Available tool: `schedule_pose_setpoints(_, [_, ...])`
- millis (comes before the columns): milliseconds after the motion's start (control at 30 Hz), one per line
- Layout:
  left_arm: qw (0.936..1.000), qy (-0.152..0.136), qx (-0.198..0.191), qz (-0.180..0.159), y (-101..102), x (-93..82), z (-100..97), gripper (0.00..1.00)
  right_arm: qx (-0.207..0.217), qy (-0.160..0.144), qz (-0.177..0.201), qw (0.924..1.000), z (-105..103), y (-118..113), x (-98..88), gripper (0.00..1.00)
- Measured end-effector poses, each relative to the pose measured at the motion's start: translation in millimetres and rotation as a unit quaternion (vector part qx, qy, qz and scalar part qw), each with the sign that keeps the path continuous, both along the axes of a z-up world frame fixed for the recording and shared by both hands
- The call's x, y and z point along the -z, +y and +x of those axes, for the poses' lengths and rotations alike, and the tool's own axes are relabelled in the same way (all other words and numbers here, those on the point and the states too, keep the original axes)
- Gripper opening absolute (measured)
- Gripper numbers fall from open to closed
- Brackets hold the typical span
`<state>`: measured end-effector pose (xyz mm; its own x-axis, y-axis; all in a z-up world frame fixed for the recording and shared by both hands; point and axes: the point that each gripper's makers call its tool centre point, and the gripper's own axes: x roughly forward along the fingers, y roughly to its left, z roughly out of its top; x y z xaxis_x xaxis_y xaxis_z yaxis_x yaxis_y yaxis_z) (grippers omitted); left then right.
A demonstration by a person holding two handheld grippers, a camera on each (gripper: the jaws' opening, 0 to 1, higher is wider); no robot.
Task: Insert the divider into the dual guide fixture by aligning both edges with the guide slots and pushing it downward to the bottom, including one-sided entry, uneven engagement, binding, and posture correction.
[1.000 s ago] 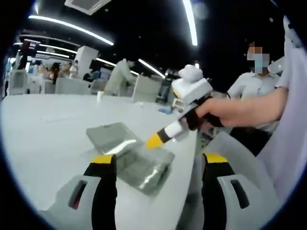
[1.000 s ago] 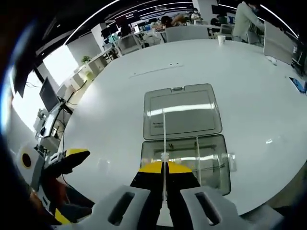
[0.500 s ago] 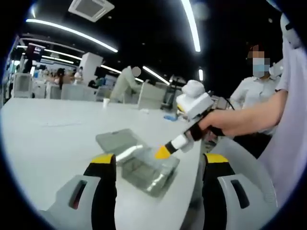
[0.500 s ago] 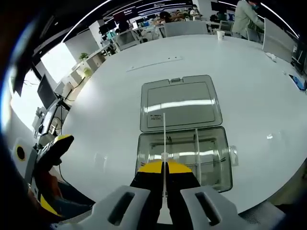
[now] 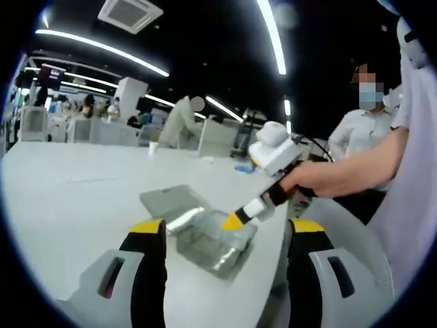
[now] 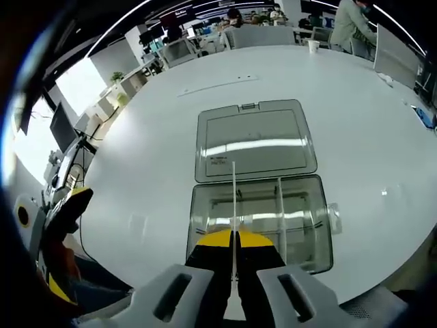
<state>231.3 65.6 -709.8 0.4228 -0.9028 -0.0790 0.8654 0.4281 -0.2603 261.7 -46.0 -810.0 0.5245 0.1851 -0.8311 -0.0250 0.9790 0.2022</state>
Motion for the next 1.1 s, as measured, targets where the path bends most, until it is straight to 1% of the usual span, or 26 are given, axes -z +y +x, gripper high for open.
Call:
schedule_pose_setpoints(67, [1.0,0.001,0.001,0.0,1,0.6,-0.5,0.7,0.001,0.001,-0.006,1.0,0,-2,1.4,0.0])
schedule_pose_setpoints(133, [1.0,0.001,-0.001,0.0,1,0.8,-0.9,0.7,0.002,0.002,0.0,1.0,-1,-1,2.2,0.0])
schedule_pose_setpoints(400, [1.0,0.004,-0.003,0.001,3,2.9,-0.8,0.69,0.003,0.005,-0.009,0.9999,0,-4,7.6,0.0])
schedule_pose_setpoints(733, [1.0,0.002,-0.002,0.002,4,2.4,-1.4,0.69,0.002,0.011,-0.008,0.9999,0,-3,12.7,0.0])
schedule_pose_setpoints(1100, [1.0,0.004,-0.002,0.003,6,3.9,-2.7,0.68,0.006,0.016,-0.008,0.9998,0,-2,12.3,0.0])
